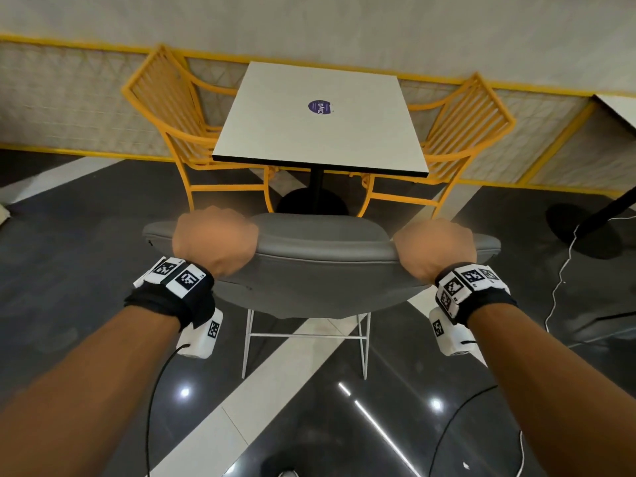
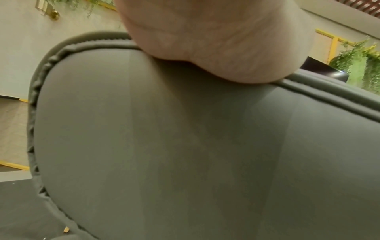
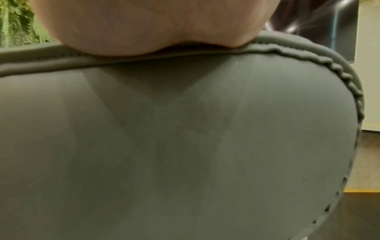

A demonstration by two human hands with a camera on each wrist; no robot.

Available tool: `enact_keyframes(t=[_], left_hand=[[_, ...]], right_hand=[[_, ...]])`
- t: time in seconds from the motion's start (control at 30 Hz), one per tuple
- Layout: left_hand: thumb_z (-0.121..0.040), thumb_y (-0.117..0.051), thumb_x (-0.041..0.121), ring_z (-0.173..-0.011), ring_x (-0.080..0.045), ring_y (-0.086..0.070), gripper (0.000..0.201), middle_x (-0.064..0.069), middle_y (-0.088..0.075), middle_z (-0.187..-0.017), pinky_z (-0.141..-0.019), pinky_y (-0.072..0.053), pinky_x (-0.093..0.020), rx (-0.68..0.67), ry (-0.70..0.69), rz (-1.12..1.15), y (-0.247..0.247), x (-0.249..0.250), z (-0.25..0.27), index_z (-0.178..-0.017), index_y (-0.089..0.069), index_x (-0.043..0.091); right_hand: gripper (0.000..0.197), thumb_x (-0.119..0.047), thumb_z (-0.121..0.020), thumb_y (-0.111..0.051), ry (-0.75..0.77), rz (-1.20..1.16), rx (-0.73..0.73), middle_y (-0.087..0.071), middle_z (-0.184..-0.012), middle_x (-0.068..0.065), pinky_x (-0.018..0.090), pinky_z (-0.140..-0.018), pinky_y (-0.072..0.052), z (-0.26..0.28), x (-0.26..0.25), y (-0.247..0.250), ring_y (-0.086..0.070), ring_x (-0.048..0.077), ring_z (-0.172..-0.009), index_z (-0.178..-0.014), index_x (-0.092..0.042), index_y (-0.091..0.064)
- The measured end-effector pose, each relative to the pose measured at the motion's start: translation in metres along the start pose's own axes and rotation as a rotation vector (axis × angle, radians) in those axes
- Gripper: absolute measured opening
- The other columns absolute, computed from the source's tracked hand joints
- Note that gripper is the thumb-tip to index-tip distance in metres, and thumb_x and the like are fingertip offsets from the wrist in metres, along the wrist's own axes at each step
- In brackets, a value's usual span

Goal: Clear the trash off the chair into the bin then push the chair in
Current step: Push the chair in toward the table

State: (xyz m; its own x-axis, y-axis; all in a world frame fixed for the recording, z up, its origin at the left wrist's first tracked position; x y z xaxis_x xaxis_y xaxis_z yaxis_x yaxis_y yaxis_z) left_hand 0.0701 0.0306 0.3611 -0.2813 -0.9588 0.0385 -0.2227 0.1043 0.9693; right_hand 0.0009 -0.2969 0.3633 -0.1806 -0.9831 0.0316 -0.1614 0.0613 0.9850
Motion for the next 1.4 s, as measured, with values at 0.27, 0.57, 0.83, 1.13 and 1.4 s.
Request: enact_keyframes(t=[0.27,0.57,0.83,1.13,1.4], left_hand=[[-0.083,-0.031,0.037,-0.046,-0.028,-0.046,0.046,-0.004,-0.048,-0.047,-0.052,-0.035,-0.029,0.004,-0.01,0.003,-0.013,-0.007,-0.058,-0.052,-0.053,0.012],[-0.083,-0.028,0.038,-0.047,-0.026,-0.044,0.047,-0.006,-0.05,-0.051,-0.053,-0.031,-0.029,0.023,0.011,-0.001,-0.034,-0.016,-0.131,-0.053,-0.054,0.012],[-0.082,-0.029,0.037,-0.048,-0.028,-0.044,0.046,-0.005,-0.048,-0.049,-0.053,-0.03,-0.029,0.033,0.011,-0.001,-0.046,-0.021,-0.185,-0.053,-0.053,0.011],[-0.083,-0.032,0.035,-0.049,-0.03,-0.043,0.044,-0.007,-0.049,-0.05,-0.053,-0.027,-0.029,0.09,0.017,0.009,-0.056,-0.019,-0.235,-0.053,-0.052,0.009],[-0.081,-0.029,0.033,-0.05,-0.031,-0.042,0.044,-0.009,-0.05,-0.052,-0.052,-0.025,-0.029,0.129,0.01,0.038,-0.066,-0.029,-0.274,-0.055,-0.053,0.008]], right_hand=[[0.05,-0.043,-0.087,-0.034,0.009,-0.014,-0.002,-0.052,-0.049,0.002,0.024,-0.05,-0.035,-0.06,-0.002,-0.011,-0.046,0.02,-0.046,-0.054,-0.013,-0.055],[0.048,-0.045,-0.087,-0.033,0.018,-0.006,0.006,-0.053,-0.051,0.003,0.024,-0.05,-0.03,-0.138,0.001,-0.025,-0.045,0.021,-0.048,-0.056,-0.016,-0.056],[0.051,-0.046,-0.086,-0.031,0.016,-0.024,0.012,-0.053,-0.049,0.003,0.024,-0.051,-0.032,-0.192,0.0,-0.035,-0.05,0.024,-0.048,-0.054,-0.014,-0.055],[0.053,-0.044,-0.088,-0.034,0.003,-0.018,0.026,-0.051,-0.048,0.005,0.023,-0.049,-0.025,-0.244,0.011,-0.042,-0.044,0.023,-0.045,-0.053,-0.011,-0.056],[0.054,-0.046,-0.085,-0.031,-0.015,-0.025,0.022,-0.052,-0.049,0.004,0.024,-0.05,-0.027,-0.277,0.005,-0.051,-0.046,0.024,-0.047,-0.052,-0.011,-0.056]])
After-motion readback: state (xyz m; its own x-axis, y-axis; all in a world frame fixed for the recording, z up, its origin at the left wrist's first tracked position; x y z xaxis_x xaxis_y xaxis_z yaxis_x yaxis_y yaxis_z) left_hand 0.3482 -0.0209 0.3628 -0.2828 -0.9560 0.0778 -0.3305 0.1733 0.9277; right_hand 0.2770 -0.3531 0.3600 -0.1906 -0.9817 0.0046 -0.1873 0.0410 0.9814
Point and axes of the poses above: each hand's wrist, its own z-axis away from the middle knuckle, its own y-axis out of the back of the hand, x = y × z, the point moved 10 cm from there along -z, towards the middle knuckle
